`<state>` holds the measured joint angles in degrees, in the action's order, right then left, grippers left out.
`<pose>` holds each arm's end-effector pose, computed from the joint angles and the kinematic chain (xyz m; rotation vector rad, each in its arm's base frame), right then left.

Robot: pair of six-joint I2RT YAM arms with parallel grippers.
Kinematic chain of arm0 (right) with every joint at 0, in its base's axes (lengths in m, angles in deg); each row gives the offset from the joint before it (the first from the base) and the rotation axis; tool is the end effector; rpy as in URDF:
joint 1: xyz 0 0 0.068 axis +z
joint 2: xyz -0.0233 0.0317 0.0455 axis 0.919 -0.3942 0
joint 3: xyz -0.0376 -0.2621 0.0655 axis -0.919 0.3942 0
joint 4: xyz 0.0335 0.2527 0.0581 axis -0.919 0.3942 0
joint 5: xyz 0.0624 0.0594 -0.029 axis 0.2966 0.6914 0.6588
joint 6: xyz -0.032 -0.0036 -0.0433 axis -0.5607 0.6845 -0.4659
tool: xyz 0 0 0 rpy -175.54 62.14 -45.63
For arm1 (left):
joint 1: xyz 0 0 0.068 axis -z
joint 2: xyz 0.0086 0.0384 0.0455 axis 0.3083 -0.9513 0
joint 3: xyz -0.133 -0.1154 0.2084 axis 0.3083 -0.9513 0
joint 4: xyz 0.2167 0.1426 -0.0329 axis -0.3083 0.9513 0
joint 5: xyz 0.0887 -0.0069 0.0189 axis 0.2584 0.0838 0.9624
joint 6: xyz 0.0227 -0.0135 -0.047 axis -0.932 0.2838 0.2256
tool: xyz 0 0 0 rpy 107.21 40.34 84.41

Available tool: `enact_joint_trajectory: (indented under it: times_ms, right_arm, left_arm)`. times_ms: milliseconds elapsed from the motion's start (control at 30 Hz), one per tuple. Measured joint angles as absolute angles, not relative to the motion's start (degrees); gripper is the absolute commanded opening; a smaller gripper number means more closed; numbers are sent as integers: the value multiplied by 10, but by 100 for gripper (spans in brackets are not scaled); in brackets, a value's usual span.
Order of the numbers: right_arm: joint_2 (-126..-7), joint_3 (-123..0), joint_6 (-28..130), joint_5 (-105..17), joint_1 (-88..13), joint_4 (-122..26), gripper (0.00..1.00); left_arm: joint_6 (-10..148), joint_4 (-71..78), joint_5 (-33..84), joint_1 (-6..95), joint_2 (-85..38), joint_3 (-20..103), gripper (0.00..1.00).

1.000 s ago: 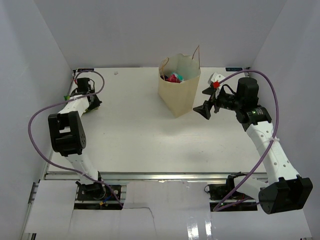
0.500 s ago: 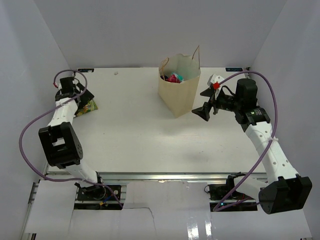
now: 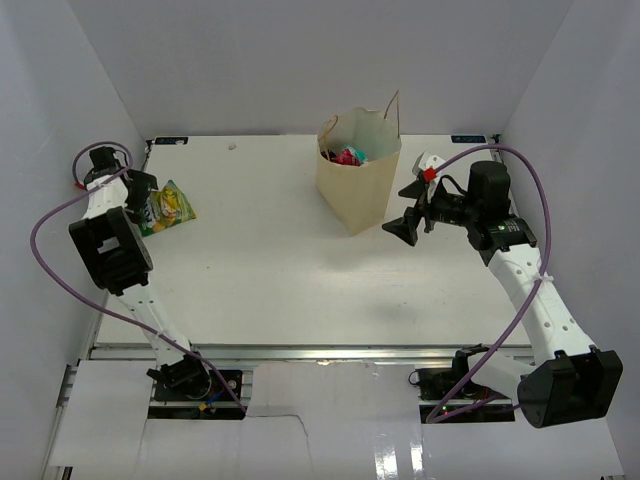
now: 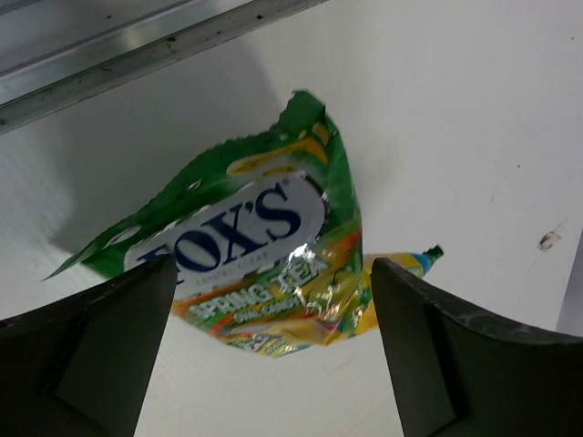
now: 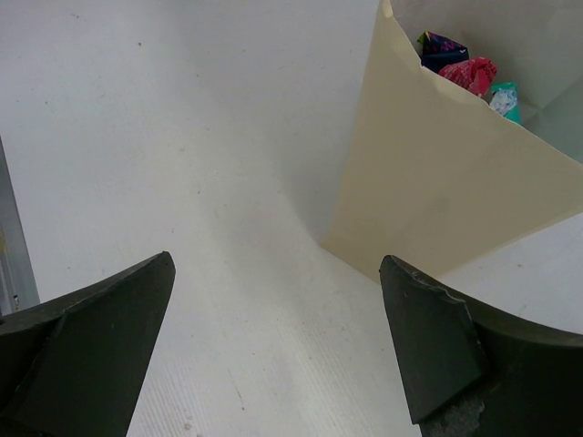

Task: Place the snacks into the paper bag

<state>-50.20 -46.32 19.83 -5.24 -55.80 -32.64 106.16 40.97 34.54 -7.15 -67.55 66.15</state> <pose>0.2385 0.0727 0.3594 -1.0471 1.5277 0.6117 0.4144 0.1947 0.2108 -1.5627 2.0677 -0.1373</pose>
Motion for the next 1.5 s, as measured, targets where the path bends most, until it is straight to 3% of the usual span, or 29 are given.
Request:
enact_joint_trajectory:
  times_ms: [33,133,167,200,267,300,400,433,733,900,1067,1100,1133,1367,1500]
  right_arm:
    - [-502,-463,198,-53,-558,-326,100]
    - [-504,-463,198,-53,-558,-327,100]
    - [-505,-463,198,-53,-558,-327,100]
    - [-505,-463,198,-53,-558,-327,100]
    - [-506,-463,198,-52,-558,-326,100]
    - [-506,-463,197,-51,-558,-326,100]
    - [-506,-463,186,-39,-558,-321,100]
    - [-506,-463,178,-30,-558,-316,100]
    - [-505,-476,16,60,-532,-207,100]
    - [-509,-496,-13,44,-448,-182,100]
    - [-545,-510,161,-20,-366,-267,100]
    - [-555,-513,202,-36,-352,-289,90]
    - [-565,-515,245,-54,-338,-311,90]
    - [-649,-544,512,-232,-269,-391,90]
    - [-688,-563,599,-268,-268,-409,90]
  left_arm:
    - [1069,419,337,-73,-691,679,97]
    - [1085,423,315,-74,-725,702,75]
    - [1089,423,306,-74,-731,702,59]
    - [1095,424,296,-74,-733,702,51]
    - [1094,422,273,-74,-735,696,42]
    - [1096,418,264,-74,-734,691,31]
    - [1088,394,236,-76,-724,660,13]
    - [1085,386,228,-77,-717,647,10]
    - [990,299,84,-46,-601,475,3]
    - [934,227,-23,60,-498,383,2]
    - [910,147,-49,216,-375,326,2]
    - [914,129,-52,238,-350,310,2]
    - [920,114,-54,254,-327,293,1]
    - [965,62,-52,287,-217,188,2]
    - [983,63,-47,293,-173,153,2]
